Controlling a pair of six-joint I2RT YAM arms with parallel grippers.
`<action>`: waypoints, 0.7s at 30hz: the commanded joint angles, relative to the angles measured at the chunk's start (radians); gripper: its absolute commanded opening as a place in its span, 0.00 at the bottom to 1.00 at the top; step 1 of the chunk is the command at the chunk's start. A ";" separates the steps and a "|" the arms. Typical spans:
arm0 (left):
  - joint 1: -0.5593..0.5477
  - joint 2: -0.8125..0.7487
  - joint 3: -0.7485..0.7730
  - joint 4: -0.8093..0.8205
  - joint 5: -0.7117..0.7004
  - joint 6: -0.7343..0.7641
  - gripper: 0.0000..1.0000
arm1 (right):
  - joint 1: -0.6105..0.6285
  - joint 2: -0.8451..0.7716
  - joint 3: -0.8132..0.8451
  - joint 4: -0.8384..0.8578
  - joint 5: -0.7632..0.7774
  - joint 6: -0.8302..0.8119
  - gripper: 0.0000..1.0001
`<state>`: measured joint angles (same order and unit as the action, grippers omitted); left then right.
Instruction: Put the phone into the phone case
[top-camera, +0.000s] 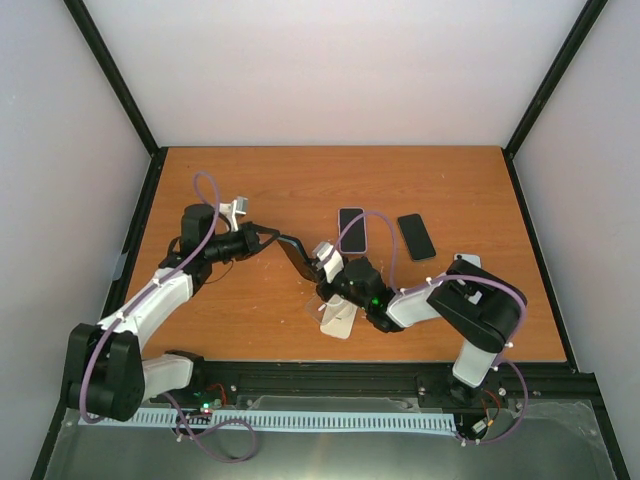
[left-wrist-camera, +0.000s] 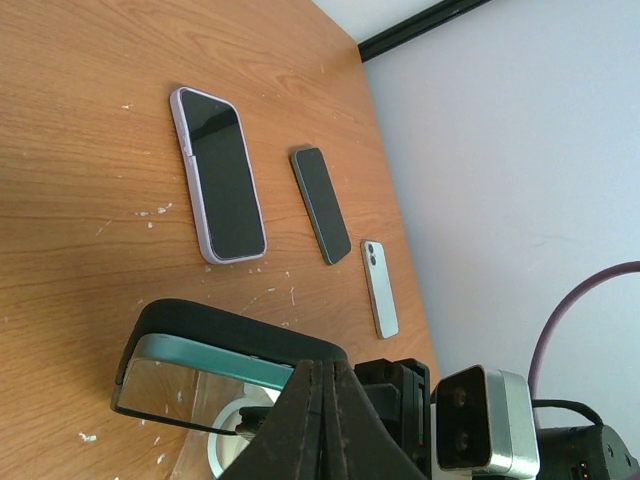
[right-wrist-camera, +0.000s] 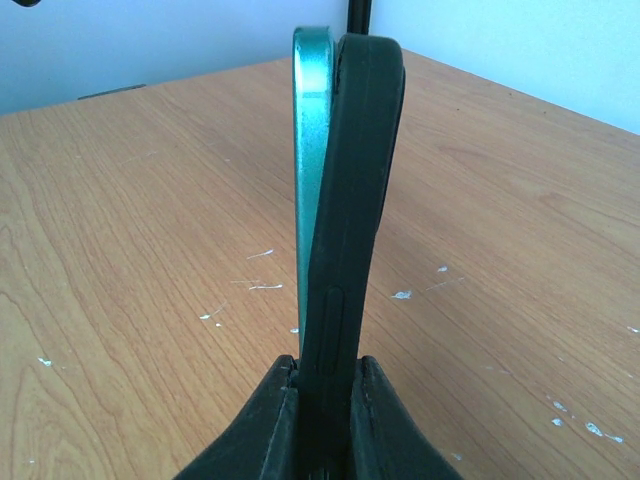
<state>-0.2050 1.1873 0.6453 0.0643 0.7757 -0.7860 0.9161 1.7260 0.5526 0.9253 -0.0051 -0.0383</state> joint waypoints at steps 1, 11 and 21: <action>-0.009 0.013 0.008 0.054 0.021 -0.005 0.00 | 0.009 0.012 0.004 0.108 0.021 -0.004 0.09; -0.023 0.038 -0.009 0.075 0.013 -0.012 0.00 | 0.008 0.068 -0.025 0.152 0.031 0.011 0.09; -0.035 0.100 0.008 0.086 0.004 0.004 0.00 | 0.010 0.069 -0.027 0.162 0.029 0.023 0.10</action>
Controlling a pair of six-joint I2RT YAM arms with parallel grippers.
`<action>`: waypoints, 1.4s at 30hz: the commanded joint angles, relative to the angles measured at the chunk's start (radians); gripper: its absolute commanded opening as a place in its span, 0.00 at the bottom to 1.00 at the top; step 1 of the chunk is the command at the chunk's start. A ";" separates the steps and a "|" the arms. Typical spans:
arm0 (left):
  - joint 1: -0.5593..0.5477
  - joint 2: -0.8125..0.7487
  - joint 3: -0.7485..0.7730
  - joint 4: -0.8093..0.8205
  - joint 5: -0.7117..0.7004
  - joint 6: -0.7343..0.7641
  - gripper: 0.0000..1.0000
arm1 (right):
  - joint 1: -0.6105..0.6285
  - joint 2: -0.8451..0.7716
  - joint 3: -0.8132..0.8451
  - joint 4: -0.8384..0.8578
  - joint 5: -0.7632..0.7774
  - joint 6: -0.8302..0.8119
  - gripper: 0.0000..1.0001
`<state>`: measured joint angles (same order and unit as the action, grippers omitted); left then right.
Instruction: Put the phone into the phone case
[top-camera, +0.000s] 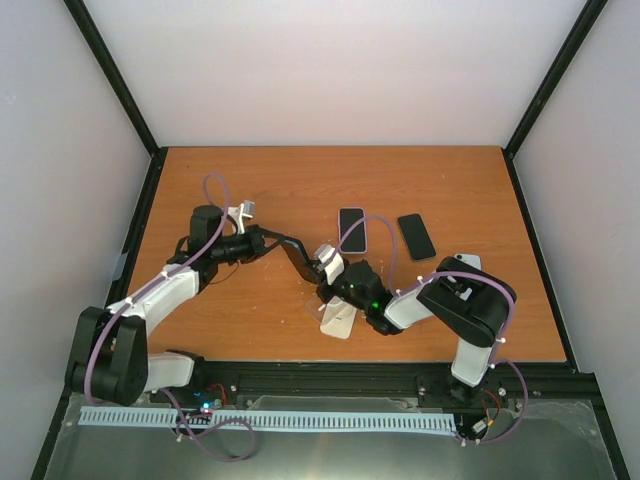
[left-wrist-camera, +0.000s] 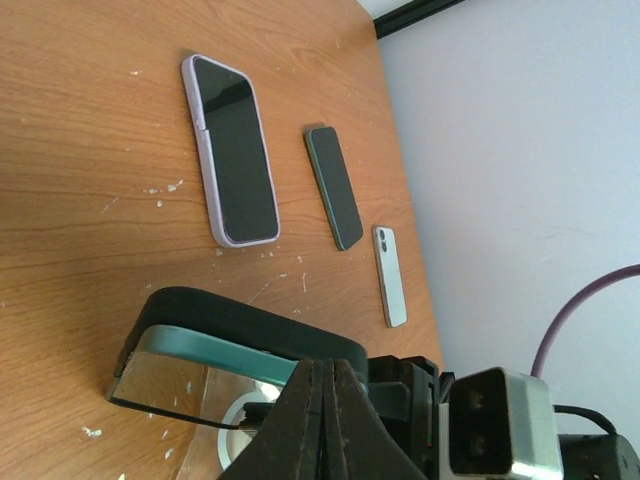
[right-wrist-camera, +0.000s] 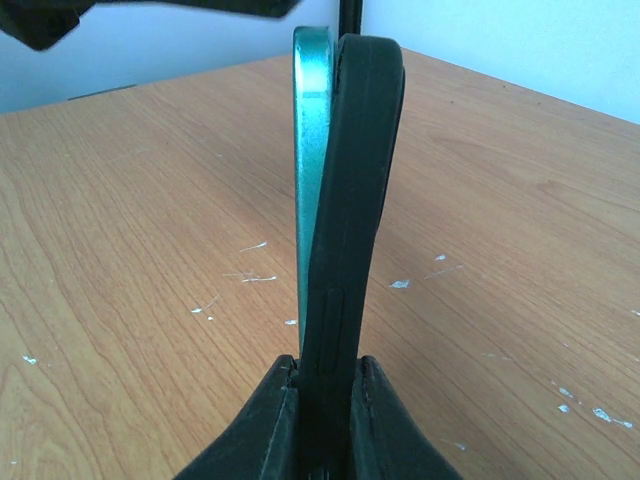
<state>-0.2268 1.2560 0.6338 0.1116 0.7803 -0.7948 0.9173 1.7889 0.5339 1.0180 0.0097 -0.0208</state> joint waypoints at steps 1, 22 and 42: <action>-0.015 0.041 0.019 0.045 0.000 0.013 0.00 | 0.009 0.005 -0.007 0.068 0.013 0.005 0.10; -0.075 0.050 0.115 -0.013 -0.083 0.021 0.01 | 0.009 0.000 -0.020 0.063 0.013 0.004 0.10; -0.108 0.111 0.003 0.120 -0.088 -0.024 0.01 | 0.009 0.005 -0.025 0.060 0.001 0.000 0.14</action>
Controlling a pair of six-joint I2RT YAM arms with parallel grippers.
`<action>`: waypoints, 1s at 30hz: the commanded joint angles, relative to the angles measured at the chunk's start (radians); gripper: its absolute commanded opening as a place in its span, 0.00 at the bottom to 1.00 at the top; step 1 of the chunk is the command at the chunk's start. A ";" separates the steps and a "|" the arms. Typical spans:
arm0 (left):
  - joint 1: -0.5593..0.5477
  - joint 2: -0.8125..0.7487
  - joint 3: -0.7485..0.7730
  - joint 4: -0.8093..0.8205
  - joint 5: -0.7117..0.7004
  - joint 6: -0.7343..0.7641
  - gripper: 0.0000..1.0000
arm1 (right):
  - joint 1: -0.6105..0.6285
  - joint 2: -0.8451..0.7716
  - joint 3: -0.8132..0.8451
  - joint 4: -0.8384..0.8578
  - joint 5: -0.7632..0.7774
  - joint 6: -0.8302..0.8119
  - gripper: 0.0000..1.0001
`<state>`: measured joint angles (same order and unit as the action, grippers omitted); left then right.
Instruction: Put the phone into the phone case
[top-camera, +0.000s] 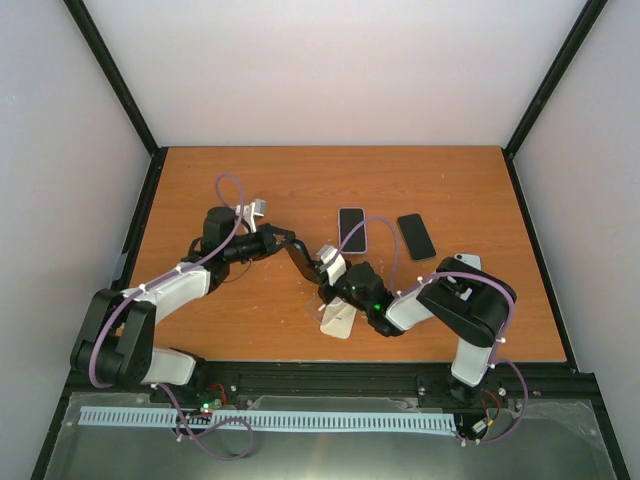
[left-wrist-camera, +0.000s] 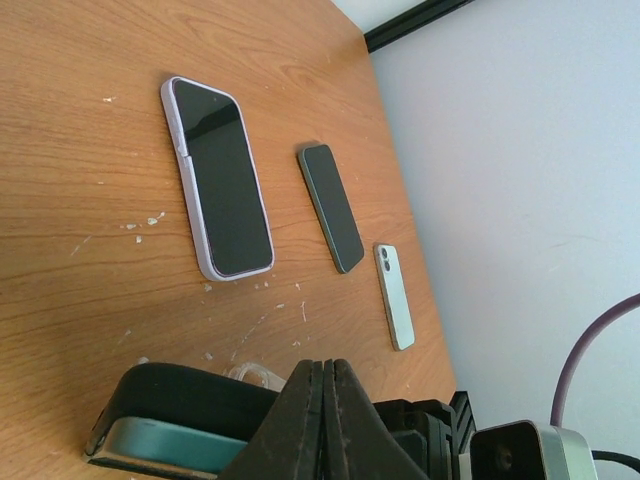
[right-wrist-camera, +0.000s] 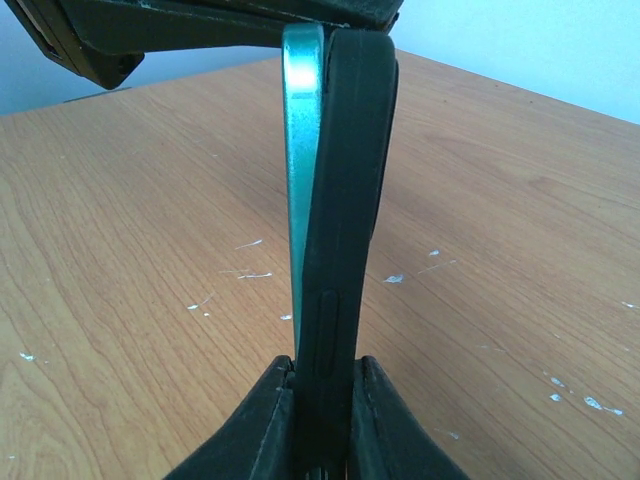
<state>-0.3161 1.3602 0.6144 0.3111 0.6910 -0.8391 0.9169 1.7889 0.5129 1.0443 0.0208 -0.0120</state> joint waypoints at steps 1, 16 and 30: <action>-0.018 0.010 0.027 -0.080 0.001 0.021 0.01 | 0.010 0.005 0.000 0.031 -0.015 -0.008 0.15; -0.018 0.012 0.067 -0.121 -0.007 0.023 0.12 | 0.010 -0.029 0.012 0.003 -0.045 0.017 0.10; 0.110 -0.330 0.191 -0.408 0.128 0.158 0.79 | 0.010 -0.487 -0.053 -0.324 -0.351 0.214 0.08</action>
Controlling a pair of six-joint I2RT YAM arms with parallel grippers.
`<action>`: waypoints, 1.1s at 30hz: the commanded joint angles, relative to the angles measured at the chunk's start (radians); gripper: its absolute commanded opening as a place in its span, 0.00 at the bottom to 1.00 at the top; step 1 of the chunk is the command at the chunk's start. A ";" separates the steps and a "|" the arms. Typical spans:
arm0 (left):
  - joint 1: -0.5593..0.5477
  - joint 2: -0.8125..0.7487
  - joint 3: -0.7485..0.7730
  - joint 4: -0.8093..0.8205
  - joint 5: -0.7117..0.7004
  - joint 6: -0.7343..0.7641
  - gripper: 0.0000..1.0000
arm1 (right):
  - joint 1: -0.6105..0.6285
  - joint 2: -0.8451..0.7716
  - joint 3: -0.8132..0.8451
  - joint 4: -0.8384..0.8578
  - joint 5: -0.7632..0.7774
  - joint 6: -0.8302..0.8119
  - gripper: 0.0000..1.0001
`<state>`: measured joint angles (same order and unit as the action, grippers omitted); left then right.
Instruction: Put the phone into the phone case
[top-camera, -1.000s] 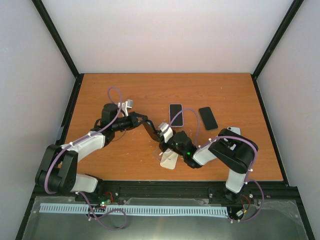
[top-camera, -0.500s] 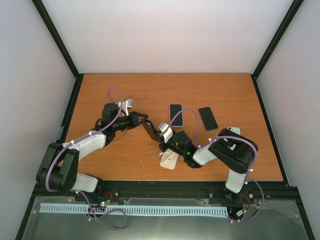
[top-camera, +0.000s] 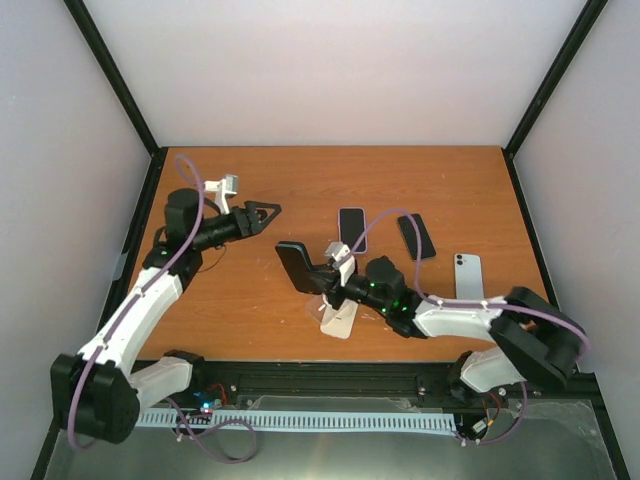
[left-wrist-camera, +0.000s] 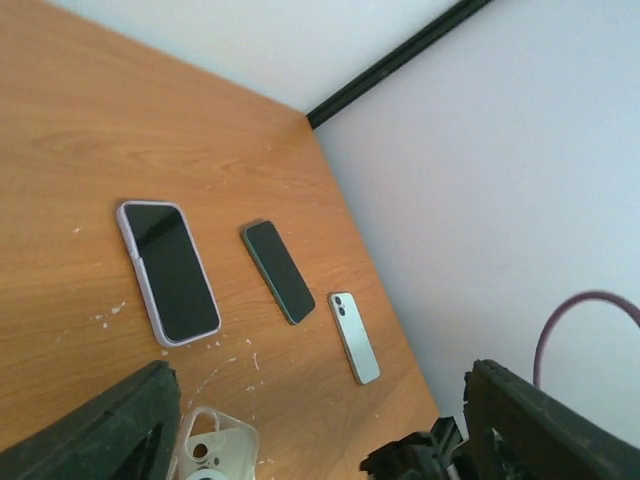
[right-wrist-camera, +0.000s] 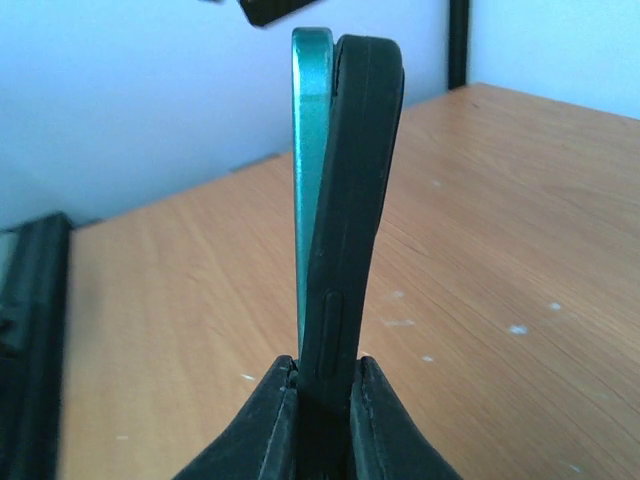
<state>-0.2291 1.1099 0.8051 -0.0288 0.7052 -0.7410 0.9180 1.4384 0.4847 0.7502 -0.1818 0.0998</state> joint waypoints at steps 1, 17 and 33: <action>0.023 -0.107 -0.008 -0.064 0.148 0.062 0.82 | 0.008 -0.182 -0.040 -0.024 -0.170 0.124 0.08; 0.021 -0.267 -0.231 0.318 0.493 -0.195 0.86 | 0.007 -0.404 0.006 -0.023 -0.266 0.267 0.09; 0.016 -0.265 -0.249 0.316 0.498 -0.183 0.30 | 0.006 -0.282 0.064 0.020 -0.267 0.295 0.10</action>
<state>-0.2096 0.8425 0.5472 0.2657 1.1812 -0.9428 0.9188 1.1572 0.5030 0.6777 -0.4526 0.3904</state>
